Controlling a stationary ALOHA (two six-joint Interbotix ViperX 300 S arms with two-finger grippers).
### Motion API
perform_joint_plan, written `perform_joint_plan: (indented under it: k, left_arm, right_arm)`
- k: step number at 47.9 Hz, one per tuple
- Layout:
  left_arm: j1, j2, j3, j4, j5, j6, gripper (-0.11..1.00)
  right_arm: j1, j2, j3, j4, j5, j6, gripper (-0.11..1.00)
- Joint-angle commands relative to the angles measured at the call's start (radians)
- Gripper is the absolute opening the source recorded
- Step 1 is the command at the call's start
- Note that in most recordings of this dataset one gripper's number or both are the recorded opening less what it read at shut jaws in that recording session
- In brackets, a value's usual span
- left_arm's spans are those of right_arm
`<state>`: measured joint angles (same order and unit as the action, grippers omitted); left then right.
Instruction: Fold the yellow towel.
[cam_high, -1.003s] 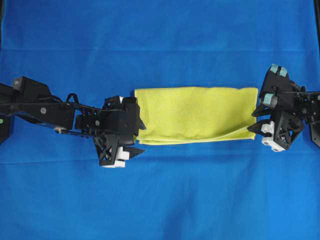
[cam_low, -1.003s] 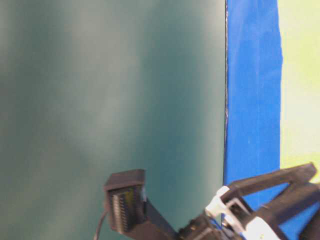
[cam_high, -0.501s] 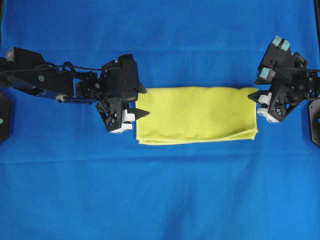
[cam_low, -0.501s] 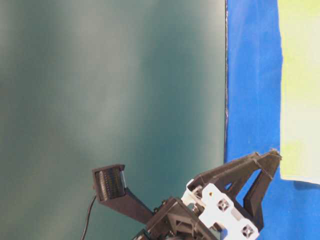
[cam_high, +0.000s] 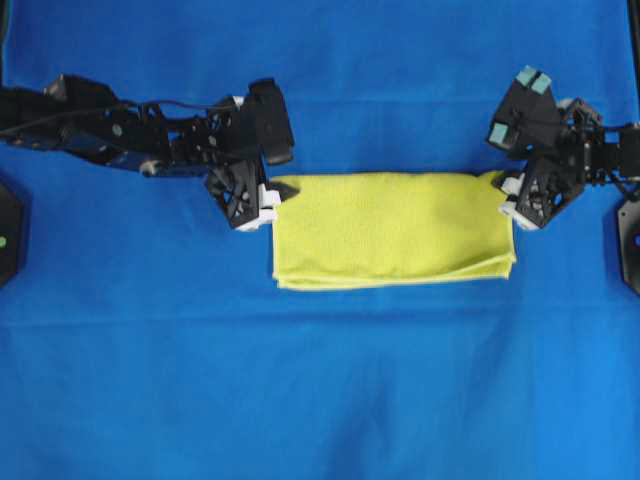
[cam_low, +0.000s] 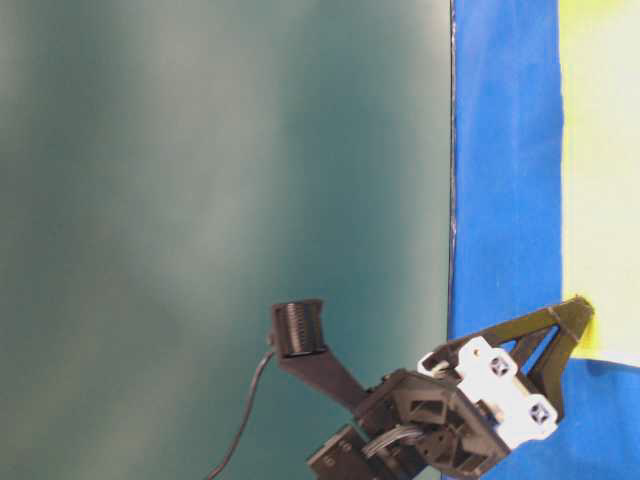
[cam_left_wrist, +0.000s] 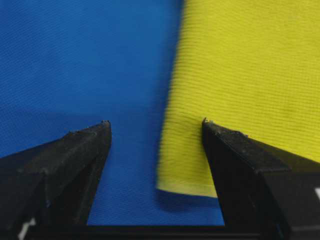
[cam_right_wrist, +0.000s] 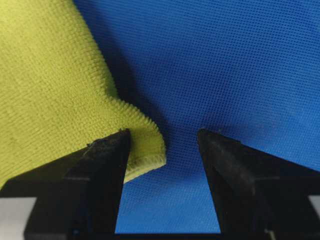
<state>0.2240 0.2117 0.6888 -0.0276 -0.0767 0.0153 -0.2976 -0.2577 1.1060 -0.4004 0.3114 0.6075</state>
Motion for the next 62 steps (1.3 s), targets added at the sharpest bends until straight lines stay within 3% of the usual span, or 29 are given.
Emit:
perform_joint_plan:
  k: [1,20,25,27,35,39,52,62]
  left_arm:
    - [0.015,0.008,-0.015,-0.002,-0.015,0.002,0.7]
    - [0.021,0.02,-0.014,-0.002,-0.005,0.002,0.69]
    - [0.018,0.02,-0.021,-0.002,0.026,-0.012,0.63]
    - [0.014,0.02,-0.023,0.0,0.046,-0.002,0.58]
    - [0.003,0.018,-0.041,-0.002,0.109,0.003,0.18]
    - [0.003,0.017,-0.046,-0.002,0.118,0.003,0.03]
    - [0.002,-0.028,-0.058,0.0,0.15,0.002,0.02]
    - [0.003,-0.135,-0.104,-0.002,0.281,0.0,0.02]
  right_arm:
    - [-0.006,0.014,-0.017,-0.005,-0.018,-0.002,0.59]
    - [-0.006,0.032,-0.014,-0.005,-0.038,0.0,0.58]
    - [-0.006,0.031,-0.012,-0.005,-0.038,-0.002,0.54]
    - [-0.006,0.029,-0.012,-0.005,-0.038,-0.002,0.49]
    - [-0.006,0.021,-0.008,-0.005,-0.052,-0.005,0.04]
    - [-0.006,0.021,-0.008,-0.005,-0.06,-0.005,0.02]
    - [-0.006,0.0,-0.014,-0.005,-0.044,0.0,0.02]
    - [-0.005,-0.156,-0.051,-0.002,0.083,-0.002,0.02]
